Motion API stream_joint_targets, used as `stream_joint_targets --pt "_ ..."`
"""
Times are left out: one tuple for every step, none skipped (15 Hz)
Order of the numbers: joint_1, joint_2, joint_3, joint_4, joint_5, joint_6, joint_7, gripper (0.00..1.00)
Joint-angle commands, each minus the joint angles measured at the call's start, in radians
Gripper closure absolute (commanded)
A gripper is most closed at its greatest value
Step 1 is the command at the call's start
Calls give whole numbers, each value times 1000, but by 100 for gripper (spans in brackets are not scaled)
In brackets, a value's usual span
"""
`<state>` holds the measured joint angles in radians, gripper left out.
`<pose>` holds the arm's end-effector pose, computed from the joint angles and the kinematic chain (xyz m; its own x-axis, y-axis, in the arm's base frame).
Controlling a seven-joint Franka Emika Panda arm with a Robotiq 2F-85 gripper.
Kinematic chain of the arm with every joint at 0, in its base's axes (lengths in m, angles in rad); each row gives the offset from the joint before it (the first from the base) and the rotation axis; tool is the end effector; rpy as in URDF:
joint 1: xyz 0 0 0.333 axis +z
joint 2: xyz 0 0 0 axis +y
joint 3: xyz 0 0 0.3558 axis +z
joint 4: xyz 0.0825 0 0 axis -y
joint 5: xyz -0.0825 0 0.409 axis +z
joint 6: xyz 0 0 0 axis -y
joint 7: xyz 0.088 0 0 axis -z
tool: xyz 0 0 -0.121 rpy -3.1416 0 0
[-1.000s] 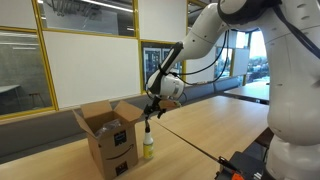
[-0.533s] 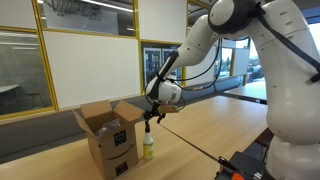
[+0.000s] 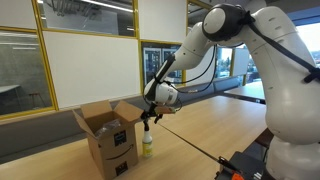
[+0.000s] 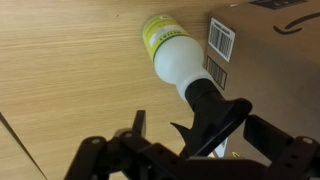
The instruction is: Place the three plastics inside the brown box, place the spray bottle in the box
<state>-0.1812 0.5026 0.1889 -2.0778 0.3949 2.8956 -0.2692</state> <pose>0.6494 -0.0208 0.2161 0.9375 -0.1571 0.3104 -0.0918 -0.9723 -0.2150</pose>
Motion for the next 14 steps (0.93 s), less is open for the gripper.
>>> stream_joint_targets --pt "-11 39 11 50 -37 9 21 0" --pt "-8 41 9 54 -44 10 24 0" --pt "-8 43 11 60 -48 10 25 0" --pt "-8 45 12 64 -53 10 26 0" --pt "-9 46 13 68 -55 9 26 0" --pt "-10 45 15 71 -57 8 25 0" --pt "-6 42 12 72 -62 9 29 0" --pt "-6 40 13 73 -64 12 30 0" --pt "-6 40 13 75 -65 12 31 0" --pt "-10 44 18 79 -62 14 28 0" --pt "-12 48 22 82 -59 15 27 0" --pt "-15 52 26 86 -55 17 26 0" --pt "-18 58 30 90 -52 19 25 0" --pt "-19 64 33 93 -50 19 26 0"
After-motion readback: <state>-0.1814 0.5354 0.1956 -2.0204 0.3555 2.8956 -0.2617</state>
